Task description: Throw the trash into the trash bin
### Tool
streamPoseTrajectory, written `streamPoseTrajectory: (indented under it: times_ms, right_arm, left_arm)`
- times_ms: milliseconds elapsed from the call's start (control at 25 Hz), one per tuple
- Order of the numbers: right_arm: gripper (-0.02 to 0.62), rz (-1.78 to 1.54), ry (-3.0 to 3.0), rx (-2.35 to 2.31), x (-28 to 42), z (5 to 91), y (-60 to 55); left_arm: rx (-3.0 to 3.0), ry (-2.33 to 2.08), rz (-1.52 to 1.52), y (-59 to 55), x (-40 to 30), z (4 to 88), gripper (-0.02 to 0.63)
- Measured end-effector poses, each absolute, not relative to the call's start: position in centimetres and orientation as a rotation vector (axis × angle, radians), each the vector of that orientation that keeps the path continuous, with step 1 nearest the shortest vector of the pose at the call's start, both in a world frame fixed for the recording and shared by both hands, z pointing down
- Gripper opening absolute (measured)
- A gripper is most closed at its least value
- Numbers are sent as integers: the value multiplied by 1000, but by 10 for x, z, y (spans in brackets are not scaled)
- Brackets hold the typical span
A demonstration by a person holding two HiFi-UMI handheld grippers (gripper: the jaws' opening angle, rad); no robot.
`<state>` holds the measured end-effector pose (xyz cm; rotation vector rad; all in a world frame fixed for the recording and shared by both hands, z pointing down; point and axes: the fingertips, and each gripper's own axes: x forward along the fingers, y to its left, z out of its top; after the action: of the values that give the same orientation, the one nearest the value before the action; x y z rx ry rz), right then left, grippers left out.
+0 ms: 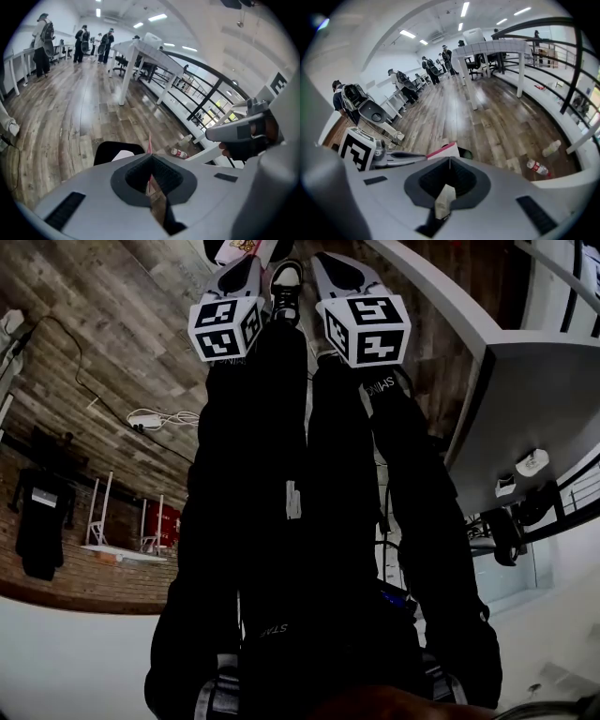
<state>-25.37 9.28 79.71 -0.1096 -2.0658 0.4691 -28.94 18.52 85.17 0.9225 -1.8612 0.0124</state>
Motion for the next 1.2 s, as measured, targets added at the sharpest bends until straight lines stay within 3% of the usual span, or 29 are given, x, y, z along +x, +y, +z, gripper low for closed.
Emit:
streamPoseTrajectory:
  times_ms: [440,1200]
  right_arm:
    - [15,487,-1932,-109,-255,887,98]
    - [15,500,-1888,-194,-255,905,121]
  left_arm:
    - [875,-1747,25,192,-302,935,5]
    - [866,-1625,144,193,-288,989,9]
